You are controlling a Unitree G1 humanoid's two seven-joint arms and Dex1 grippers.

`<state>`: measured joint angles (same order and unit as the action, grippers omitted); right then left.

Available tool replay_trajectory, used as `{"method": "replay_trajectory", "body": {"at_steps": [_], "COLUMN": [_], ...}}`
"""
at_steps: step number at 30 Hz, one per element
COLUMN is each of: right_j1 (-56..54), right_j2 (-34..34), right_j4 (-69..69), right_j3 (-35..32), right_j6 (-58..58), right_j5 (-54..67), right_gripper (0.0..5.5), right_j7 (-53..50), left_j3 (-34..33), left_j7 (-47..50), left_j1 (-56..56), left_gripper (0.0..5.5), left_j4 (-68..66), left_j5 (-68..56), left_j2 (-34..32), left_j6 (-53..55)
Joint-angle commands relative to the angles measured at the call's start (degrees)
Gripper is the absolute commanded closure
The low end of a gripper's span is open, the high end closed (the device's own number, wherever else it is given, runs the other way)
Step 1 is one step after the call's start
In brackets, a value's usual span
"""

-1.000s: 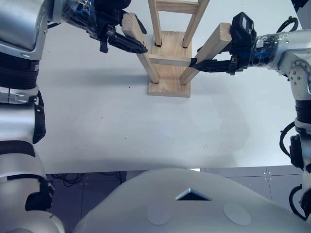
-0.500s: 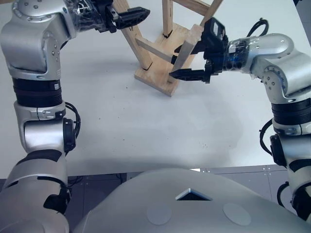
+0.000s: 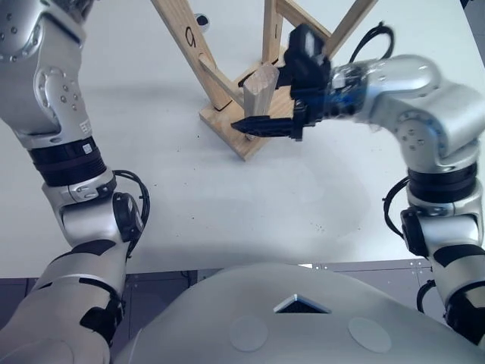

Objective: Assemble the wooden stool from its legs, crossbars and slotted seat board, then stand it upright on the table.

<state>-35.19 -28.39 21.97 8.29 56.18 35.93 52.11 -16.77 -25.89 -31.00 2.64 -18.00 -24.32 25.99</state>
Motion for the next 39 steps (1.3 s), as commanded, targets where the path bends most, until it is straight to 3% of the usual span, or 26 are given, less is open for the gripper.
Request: {"method": "replay_trajectory", "body": {"at_steps": [1,4,8,13,16,20,25,29,34,39], "right_j1": [-3.83,-10.49,-22.51,-15.2,-11.76,-9.12,-7.68,-4.96,1.46,0.66], "right_j2": [-5.7,-8.51,-6.04,-5.47,-0.3,7.76,11.27,10.06,7.31,3.87], "right_j4": [3.12,-4.27,-30.5,-58.79,-73.07,-88.07,-93.95,-90.72,-75.72,-73.35], "right_j3": [-8.23,-17.42,-28.04,-15.88,-9.16,-5.66,-3.45,1.25,4.71,4.39], "right_j6": [4.77,0.98,-15.32,-39.93,-47.56,-55.38,-59.9,-63.59,-62.4,-61.74], "right_j5": [5.55,4.85,-4.36,-24.42,-30.93,-35.25,-38.5,-41.06,-38.32,-41.3], "right_gripper": [1.83,1.83,1.83,1.83,1.83,1.83,1.83,1.83,1.83,1.83], "right_j7": [-0.11,-3.69,-22.05,-28.31,-26.34,-24.16,-19.44,-5.49,10.78,4.35], "left_j3": [-1.67,-1.42,1.29,10.82,15.38,20.43,29.89,30.76,30.14,26.6], "left_j7": [2.62,1.81,0.75,0.37,-0.57,-0.07,-1.6,2.07,0.24,-1.98], "left_j1": [4.75,8.66,14.77,19.39,21.95,23.46,25.85,24.38,23.86,23.26], "left_gripper": [2.13,2.13,2.13,2.13,2.13,2.13,2.13,2.13,2.13,2.13], "left_j4": [-2.53,-3.08,-1.72,1.22,7.18,13.22,17.75,11.11,6.61,2.43], "left_j5": [2.37,2.33,2.89,5.39,3.56,3.01,3.66,7.93,9.48,10.71], "left_j2": [-2.11,-3.99,-7.0,-8.12,-6.11,-5.11,-7.49,-7.03,-9.85,-14.29], "left_j6": [-1.51,1.5,10.43,22.13,27.33,33.65,37.91,34.18,27.97,23.55]}}
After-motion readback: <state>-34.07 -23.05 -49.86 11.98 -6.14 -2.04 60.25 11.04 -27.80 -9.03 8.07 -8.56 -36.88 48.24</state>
